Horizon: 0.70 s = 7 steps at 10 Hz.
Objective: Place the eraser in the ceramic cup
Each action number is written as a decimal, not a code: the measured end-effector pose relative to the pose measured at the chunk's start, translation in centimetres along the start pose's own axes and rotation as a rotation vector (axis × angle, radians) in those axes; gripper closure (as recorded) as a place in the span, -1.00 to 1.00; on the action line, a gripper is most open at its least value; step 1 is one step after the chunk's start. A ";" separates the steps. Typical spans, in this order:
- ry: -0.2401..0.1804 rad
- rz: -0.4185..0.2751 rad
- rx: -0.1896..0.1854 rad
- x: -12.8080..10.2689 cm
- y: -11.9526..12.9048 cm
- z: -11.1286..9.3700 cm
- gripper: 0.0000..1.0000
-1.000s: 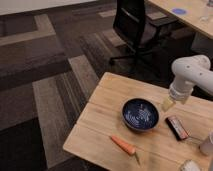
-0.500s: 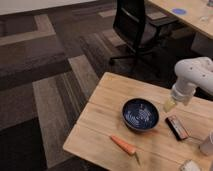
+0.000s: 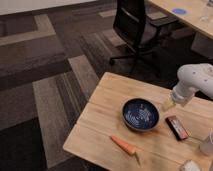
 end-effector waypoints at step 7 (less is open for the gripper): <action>-0.019 -0.107 -0.056 3.5 1.2 3.4 -0.30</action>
